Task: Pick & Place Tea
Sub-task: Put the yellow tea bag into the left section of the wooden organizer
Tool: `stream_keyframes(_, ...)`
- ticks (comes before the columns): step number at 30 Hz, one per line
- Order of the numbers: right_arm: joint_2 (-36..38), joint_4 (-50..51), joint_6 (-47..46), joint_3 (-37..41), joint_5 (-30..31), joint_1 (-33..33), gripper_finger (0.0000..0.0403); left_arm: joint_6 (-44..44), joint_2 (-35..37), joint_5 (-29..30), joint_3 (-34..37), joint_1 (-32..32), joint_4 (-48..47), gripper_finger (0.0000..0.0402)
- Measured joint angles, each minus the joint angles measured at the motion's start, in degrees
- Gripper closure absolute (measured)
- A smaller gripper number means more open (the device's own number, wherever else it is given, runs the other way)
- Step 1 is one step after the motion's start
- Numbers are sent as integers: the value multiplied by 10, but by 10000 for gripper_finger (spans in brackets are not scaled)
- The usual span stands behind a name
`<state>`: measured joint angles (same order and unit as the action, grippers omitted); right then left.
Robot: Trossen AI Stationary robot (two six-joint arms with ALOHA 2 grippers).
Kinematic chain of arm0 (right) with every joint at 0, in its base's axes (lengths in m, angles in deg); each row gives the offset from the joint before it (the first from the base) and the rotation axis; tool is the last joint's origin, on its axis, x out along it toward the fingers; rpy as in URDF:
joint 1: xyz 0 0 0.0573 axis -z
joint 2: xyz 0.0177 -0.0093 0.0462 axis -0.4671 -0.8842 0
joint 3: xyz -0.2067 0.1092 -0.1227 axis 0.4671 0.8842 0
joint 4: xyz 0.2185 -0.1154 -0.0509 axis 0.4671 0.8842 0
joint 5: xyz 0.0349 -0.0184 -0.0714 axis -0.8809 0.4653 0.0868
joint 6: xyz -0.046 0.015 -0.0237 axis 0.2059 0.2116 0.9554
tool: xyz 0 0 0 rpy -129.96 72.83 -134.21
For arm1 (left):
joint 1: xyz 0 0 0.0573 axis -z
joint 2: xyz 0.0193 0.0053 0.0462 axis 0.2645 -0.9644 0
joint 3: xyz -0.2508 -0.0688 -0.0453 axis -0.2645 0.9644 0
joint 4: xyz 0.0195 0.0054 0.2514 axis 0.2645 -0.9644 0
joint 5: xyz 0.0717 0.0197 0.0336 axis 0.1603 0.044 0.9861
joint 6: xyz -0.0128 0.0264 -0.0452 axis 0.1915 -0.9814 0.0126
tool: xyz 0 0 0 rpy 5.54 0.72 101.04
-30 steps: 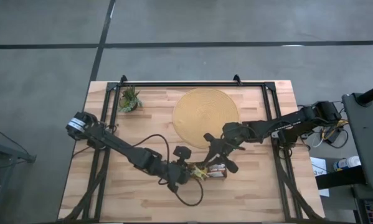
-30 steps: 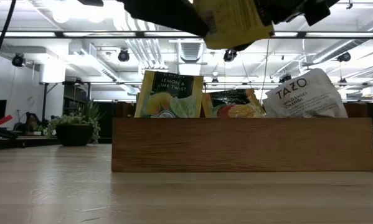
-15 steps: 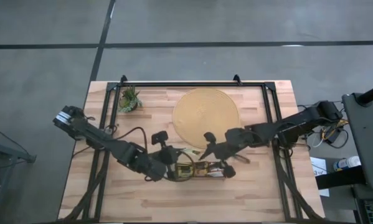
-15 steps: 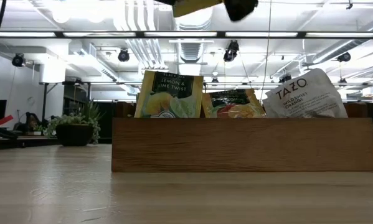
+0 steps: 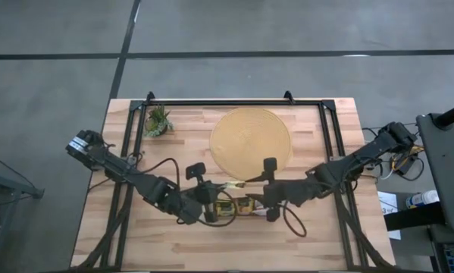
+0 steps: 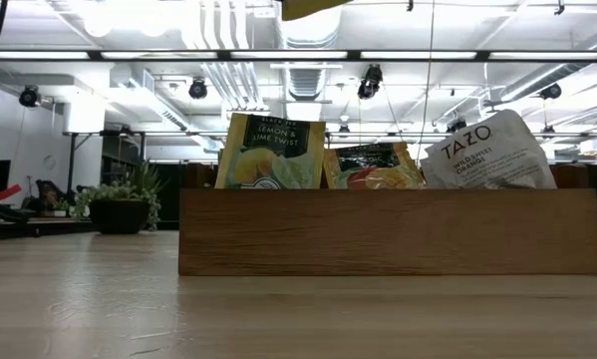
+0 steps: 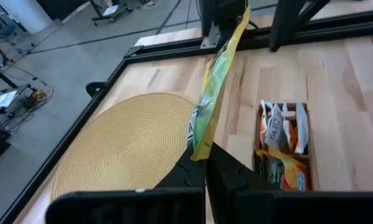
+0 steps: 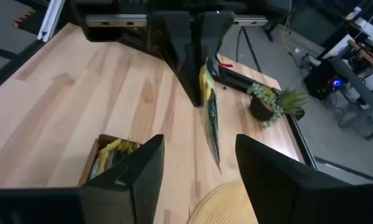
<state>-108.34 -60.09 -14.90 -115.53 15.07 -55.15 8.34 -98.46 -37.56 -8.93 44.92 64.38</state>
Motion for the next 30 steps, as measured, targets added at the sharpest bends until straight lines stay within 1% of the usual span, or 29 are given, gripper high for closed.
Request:
stream_keyframes(5, 0, -36, 1, 11, 2, 5, 209, -23, -5, -11, 0, 0, 52, 401)
stream_keyframes(8, -3, -70, -2, 12, -1, 7, 209, -46, -13, -42, 0, 0, 75, 401)
stream_keyframes(10, -5, -73, -3, 14, -4, 7, 209, -58, -15, -57, 0, 0, 88, 401)
stream_keyframes(13, -5, -66, -27, 14, -4, 7, 214, -63, -15, -58, 0, 0, 96, 401)
stream_keyframes(15, -5, -63, -43, 14, -3, 7, 231, -65, -15, -58, 0, 0, 94, 401)
stream_keyframes(17, -5, -63, -49, 15, -9, 7, 264, -67, -15, -58, 0, 0, 96, 402)
stream_keyframes(21, -5, -47, -49, 14, -54, 7, 371, -74, -15, -61, 0, 0, 97, 402)
stream_keyframes(24, -5, -48, -61, 14, -57, 7, 387, -106, -15, -60, 0, 0, 96, 401)
stream_keyframes(27, -5, -40, -69, 14, -57, 8, 390, -123, -15, -61, 2, 0, 95, 396)
stream_keyframes(30, -5, -30, -85, 11, -56, 8, 391, -141, -15, -60, 6, 0, 89, 380)
